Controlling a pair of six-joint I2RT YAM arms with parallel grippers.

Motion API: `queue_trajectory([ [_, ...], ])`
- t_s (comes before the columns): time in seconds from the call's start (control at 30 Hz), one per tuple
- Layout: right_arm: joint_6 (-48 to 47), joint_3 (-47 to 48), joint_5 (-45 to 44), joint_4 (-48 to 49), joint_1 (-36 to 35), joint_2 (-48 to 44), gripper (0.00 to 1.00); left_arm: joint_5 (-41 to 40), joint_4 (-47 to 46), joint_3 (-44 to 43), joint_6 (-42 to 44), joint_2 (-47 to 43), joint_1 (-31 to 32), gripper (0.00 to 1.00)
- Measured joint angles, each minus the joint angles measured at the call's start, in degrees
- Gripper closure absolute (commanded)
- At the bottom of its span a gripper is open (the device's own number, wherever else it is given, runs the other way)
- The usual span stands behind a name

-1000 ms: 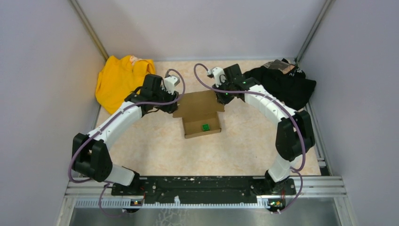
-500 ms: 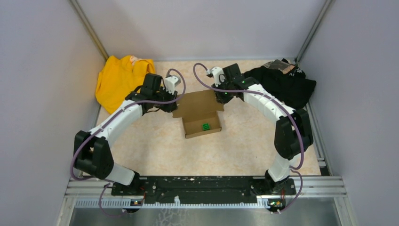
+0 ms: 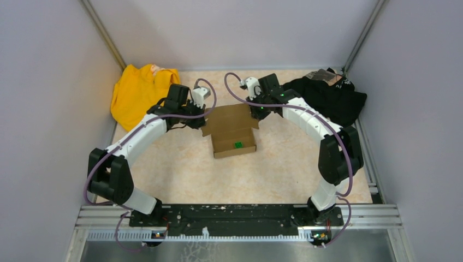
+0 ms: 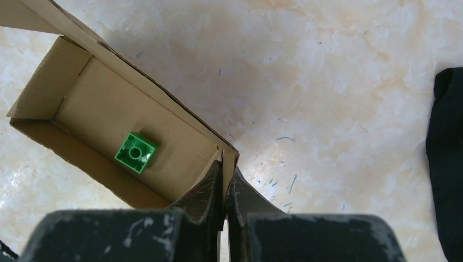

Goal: Fold the paper box

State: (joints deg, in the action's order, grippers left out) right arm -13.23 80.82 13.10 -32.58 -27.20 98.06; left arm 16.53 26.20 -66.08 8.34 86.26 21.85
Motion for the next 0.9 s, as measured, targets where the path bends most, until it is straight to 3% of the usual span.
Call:
queue_trajectory([
  [0.5, 4.6, -4.1, -1.0, 2.3, -0.5, -3.3, 1.00, -2.1, 0.6, -0.6, -5.6, -0.6, 1.1, 0.97],
  [0.9, 12.0, -7.4, -12.0, 4.2, -4.4, -6.0, 1.00, -12.7, 0.5, -0.5, -12.6, -2.1, 7.6, 0.98],
])
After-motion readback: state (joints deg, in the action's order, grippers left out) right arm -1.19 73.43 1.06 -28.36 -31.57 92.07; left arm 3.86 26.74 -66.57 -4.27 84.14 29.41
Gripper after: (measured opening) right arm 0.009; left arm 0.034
